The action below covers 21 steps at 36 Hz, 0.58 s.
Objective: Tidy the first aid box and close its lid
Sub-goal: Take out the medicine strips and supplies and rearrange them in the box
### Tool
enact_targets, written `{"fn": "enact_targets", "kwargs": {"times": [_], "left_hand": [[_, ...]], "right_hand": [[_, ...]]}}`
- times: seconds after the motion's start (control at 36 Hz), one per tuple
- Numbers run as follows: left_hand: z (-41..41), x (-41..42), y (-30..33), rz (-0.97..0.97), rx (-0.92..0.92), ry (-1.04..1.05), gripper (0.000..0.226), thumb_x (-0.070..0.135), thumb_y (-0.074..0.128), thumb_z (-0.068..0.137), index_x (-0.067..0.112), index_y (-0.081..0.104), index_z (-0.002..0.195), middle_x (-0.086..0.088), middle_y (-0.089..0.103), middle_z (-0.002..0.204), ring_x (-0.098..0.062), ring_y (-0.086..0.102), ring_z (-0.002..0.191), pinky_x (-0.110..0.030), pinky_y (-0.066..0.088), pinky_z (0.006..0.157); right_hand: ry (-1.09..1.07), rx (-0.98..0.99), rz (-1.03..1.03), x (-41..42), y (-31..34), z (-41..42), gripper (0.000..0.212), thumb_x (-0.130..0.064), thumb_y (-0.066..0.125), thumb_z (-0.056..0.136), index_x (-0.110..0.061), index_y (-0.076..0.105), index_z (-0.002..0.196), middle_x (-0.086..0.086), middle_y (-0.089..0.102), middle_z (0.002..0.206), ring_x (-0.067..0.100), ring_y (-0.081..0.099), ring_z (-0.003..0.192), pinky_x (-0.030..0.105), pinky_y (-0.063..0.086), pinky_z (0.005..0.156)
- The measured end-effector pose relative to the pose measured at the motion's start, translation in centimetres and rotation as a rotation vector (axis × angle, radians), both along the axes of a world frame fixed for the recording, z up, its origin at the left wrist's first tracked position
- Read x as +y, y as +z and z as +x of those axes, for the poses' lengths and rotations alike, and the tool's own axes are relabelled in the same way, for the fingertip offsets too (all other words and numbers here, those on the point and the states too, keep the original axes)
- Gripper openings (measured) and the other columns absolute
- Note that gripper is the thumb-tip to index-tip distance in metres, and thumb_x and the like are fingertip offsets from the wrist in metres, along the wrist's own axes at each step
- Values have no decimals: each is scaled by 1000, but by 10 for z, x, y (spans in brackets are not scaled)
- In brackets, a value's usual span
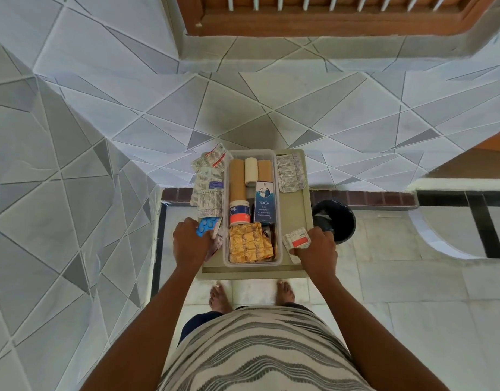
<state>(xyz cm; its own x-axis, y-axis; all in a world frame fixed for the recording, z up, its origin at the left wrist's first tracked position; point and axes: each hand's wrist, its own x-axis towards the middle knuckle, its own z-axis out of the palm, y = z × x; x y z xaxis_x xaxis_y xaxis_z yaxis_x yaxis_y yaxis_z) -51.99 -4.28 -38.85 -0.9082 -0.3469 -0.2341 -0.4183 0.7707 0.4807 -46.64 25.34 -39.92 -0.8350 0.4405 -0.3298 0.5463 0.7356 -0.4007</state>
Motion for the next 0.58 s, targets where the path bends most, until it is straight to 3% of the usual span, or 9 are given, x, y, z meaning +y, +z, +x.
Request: {"fn": "enact_targets", "kwargs": {"times": [0.08, 0.11, 0.19, 0.25, 0.39, 0.5, 0.58], "left_hand": [[1, -2, 3, 27, -2, 4, 38, 32, 85, 74, 8, 63, 94, -8, 65, 91, -17, 60, 83, -15, 31, 54], [1, -2, 4, 41, 1, 9, 38, 30, 86, 72, 8, 63, 93, -8, 64, 91, -17, 59, 84, -14, 30, 54], [2, -2, 8, 92, 13, 48, 39, 25, 89, 69, 7, 63, 92, -6, 62, 90, -18, 58, 86, -16, 33, 57], [2, -3, 11, 129, 10, 83, 35, 24, 88, 71, 9, 62, 89, -5, 63, 88, -19, 60, 85, -21, 40, 64], [0, -6, 19, 250, -53, 201, 23, 22, 84, 77, 12, 65, 85, -2, 66, 87, -19, 65, 83, -27, 46, 69], [7, -16, 24, 383, -75, 243, 23, 23, 86, 74, 12, 67, 82, -2, 69, 82, -20, 68, 79, -32, 53, 63], [14, -24, 28, 456, -115, 270, 24, 24, 85, 75, 10, 68, 85, -6, 71, 83, -22, 71, 80, -35, 58, 63]], "right_hand": [[5, -3, -39, 3, -8, -2, 48, -39, 91, 66, -24, 61, 101, 1, 62, 103, 12, 58, 86, 20, 46, 57], [3, 6, -38, 2, -9, -2, 39, -35, 88, 70, -24, 62, 97, 2, 62, 100, 11, 57, 81, 18, 42, 53], [-26, 61, -61, -3, 3, -2, 15, -20, 73, 81, -19, 60, 87, 5, 60, 93, 13, 55, 74, 30, 51, 54], [-36, 98, -92, -7, 14, -2, 10, -10, 67, 83, -15, 60, 88, 6, 57, 93, 17, 54, 74, 38, 54, 59], [-34, 204, -134, -13, 32, -5, 9, -4, 61, 87, -11, 61, 92, 6, 56, 93, 18, 54, 75, 28, 44, 54], [1, 326, -152, -17, 38, -8, 10, -10, 63, 93, -11, 63, 103, 6, 59, 100, 19, 57, 83, 35, 56, 62], [101, 453, -169, -23, 43, -9, 14, -10, 64, 95, -11, 64, 108, 5, 58, 101, 19, 56, 86, 31, 54, 65]]}}
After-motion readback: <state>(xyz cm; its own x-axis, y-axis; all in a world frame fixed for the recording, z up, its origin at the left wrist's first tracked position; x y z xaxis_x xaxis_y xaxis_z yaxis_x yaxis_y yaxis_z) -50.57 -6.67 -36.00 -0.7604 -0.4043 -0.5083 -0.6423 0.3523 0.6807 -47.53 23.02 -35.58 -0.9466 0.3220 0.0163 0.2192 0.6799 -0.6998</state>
